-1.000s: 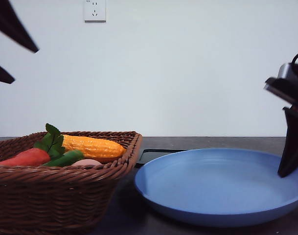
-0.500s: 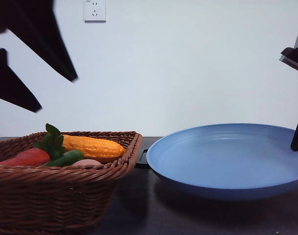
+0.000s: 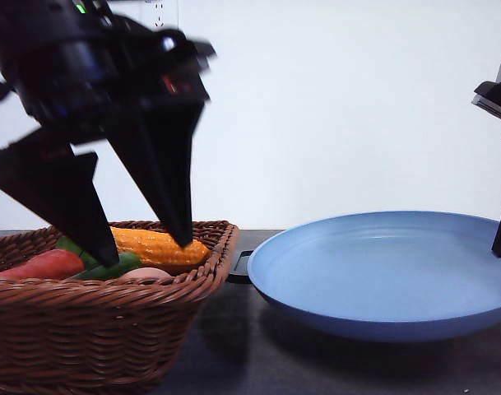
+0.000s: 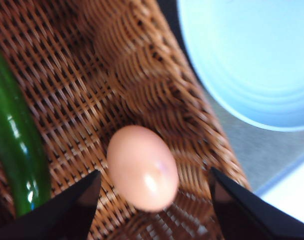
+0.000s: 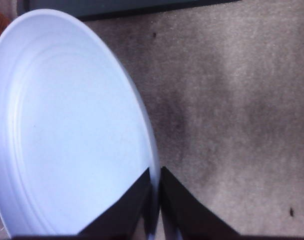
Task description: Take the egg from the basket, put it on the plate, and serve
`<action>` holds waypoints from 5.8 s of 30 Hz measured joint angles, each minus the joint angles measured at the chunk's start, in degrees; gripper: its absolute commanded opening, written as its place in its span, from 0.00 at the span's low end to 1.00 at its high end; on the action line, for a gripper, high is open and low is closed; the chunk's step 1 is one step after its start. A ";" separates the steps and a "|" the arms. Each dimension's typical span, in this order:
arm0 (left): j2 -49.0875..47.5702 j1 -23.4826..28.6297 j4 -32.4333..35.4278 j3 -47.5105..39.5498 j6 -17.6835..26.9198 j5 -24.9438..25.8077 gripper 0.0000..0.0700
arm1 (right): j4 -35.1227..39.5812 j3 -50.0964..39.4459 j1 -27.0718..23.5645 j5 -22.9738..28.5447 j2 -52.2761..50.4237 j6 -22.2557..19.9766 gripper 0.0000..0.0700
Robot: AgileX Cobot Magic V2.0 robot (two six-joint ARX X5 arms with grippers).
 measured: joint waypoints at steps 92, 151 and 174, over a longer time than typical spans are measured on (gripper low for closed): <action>15.86 -14.74 -3.56 24.77 13.57 -1.19 0.54 | -8.45 0.68 -0.79 -13.84 -7.06 -0.04 0.00; -22.71 1.74 -18.12 24.75 15.08 -1.62 0.54 | -8.59 52.98 -11.23 -13.27 59.19 -3.21 0.38; -15.71 3.18 -6.99 24.75 19.65 -14.94 0.00 | -30.06 56.91 -8.19 5.61 29.17 -14.54 0.02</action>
